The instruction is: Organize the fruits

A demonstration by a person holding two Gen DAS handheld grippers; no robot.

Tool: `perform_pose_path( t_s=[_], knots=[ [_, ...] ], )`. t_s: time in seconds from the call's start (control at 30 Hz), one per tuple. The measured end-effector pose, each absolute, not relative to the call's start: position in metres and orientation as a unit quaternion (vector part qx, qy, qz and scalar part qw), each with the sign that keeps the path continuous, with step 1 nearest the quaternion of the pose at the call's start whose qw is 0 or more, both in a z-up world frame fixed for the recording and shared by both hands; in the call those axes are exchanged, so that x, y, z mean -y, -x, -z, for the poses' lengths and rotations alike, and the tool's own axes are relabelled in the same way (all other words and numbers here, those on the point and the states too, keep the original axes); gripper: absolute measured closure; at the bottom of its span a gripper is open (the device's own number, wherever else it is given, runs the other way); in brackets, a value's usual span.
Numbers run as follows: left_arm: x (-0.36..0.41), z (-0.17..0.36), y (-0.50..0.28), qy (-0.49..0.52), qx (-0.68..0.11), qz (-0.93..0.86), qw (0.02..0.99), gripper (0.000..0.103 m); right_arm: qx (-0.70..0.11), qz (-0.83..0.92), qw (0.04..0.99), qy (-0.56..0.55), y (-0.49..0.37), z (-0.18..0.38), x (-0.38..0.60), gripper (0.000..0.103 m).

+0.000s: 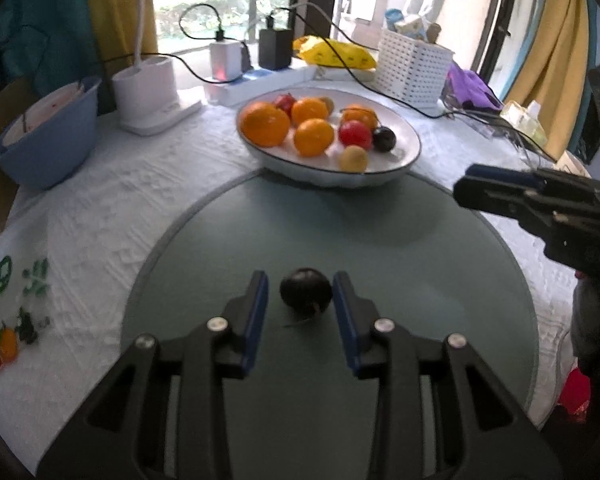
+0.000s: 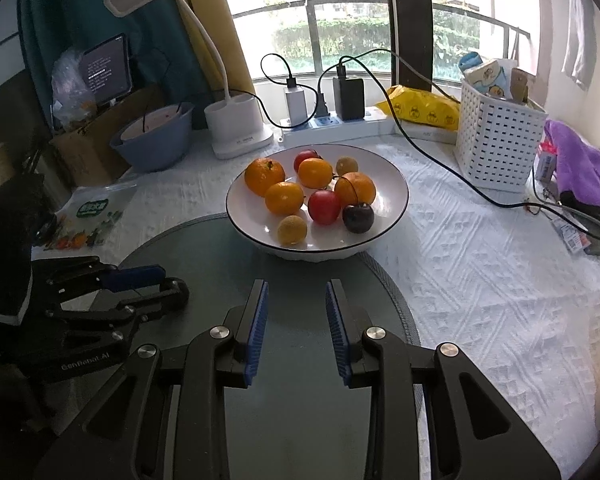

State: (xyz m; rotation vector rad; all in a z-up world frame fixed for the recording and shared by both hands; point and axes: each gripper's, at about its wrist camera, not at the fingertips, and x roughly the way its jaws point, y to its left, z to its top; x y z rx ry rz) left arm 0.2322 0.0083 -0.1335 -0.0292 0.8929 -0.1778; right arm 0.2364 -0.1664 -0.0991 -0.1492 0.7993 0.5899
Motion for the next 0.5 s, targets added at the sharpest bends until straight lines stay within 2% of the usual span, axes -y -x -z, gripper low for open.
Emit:
perform_pose_path(
  t_s=[0.23,0.5],
  knots=[
    [0.002,0.135,-0.234,0.007,-0.435,0.099,0.895,0.075,-0.386,-0.282,0.876,0.067,-0.241,0.101,0.17,0.072],
    [0.008,0.111,-0.244,0.002,-0.408,0.108,0.907,0.075,-0.378,-0.281,0.88,0.06,-0.248,0.097,0.176,0.072]
  ],
)
